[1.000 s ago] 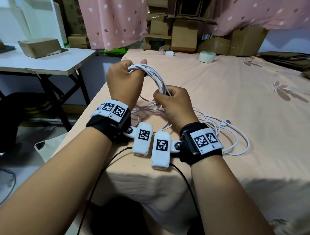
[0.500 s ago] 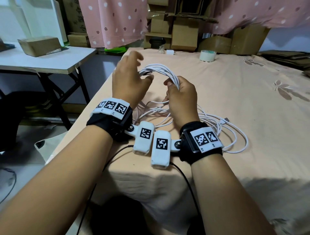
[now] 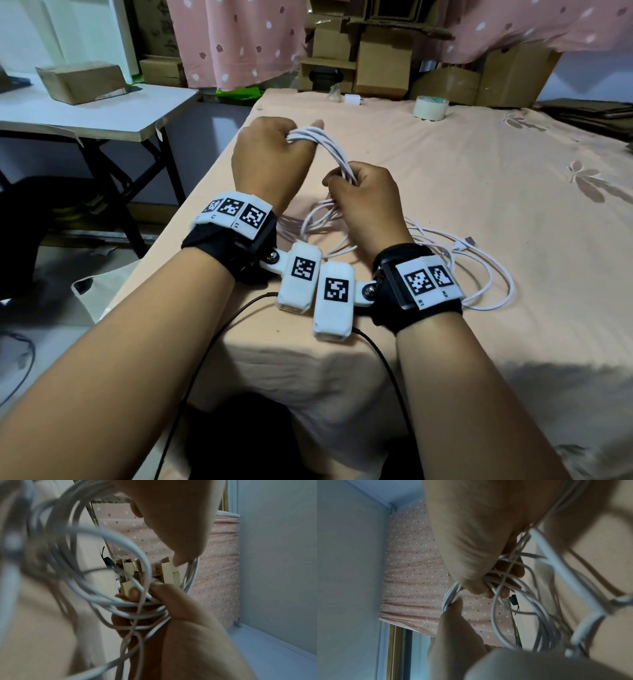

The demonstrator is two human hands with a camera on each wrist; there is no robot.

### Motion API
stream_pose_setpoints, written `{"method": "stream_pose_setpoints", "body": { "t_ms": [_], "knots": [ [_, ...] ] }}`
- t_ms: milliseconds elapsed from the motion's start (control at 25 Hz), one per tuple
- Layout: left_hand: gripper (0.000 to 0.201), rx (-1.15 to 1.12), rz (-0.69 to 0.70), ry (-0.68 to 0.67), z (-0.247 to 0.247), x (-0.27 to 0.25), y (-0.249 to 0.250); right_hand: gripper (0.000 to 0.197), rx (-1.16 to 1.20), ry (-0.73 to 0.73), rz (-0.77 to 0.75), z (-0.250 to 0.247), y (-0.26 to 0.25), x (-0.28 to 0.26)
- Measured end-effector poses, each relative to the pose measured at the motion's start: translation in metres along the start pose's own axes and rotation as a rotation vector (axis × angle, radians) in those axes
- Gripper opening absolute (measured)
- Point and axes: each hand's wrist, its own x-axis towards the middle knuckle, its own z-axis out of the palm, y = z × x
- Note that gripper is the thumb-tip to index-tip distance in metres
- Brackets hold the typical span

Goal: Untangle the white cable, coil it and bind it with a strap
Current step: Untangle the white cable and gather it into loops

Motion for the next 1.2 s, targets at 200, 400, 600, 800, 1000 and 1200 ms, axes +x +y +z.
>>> {"method": "stream_pose_setpoints", "body": {
  "t_ms": [200,400,600,800,1000,1200],
  "knots": [
    [0.042,-0.533,-0.362,0.003,0.0,-0.003,0.0,0.019,-0.036,-0.049,0.04,-0.002,0.0,-0.003],
    [0.03,0.105,0.132,0.055,0.002,0.001,-0.003,0.022,-0.013,-0.084,0.121,-0.001,0.003,0.0],
    [0.035,0.25,0.597,-0.012,0.001,0.004,-0.006,0.022,-0.024,-0.153,0.151,0.003,0.002,-0.001],
    [0.082,0.382,0.491,0.085,-0.006,0.001,0.003,0.017,-0.037,-0.1,0.237,-0.001,0.005,0.002],
    [0.09,0.477,0.506,-0.16,0.0,0.0,-0.005,0.022,-0.144,-0.069,0.276,0.0,0.017,0.008],
    [0.111,0.413,0.477,-0.109,-0.002,-0.001,0.0,0.026,-0.151,-0.05,0.32,-0.005,0.017,0.009]
  ]
}}
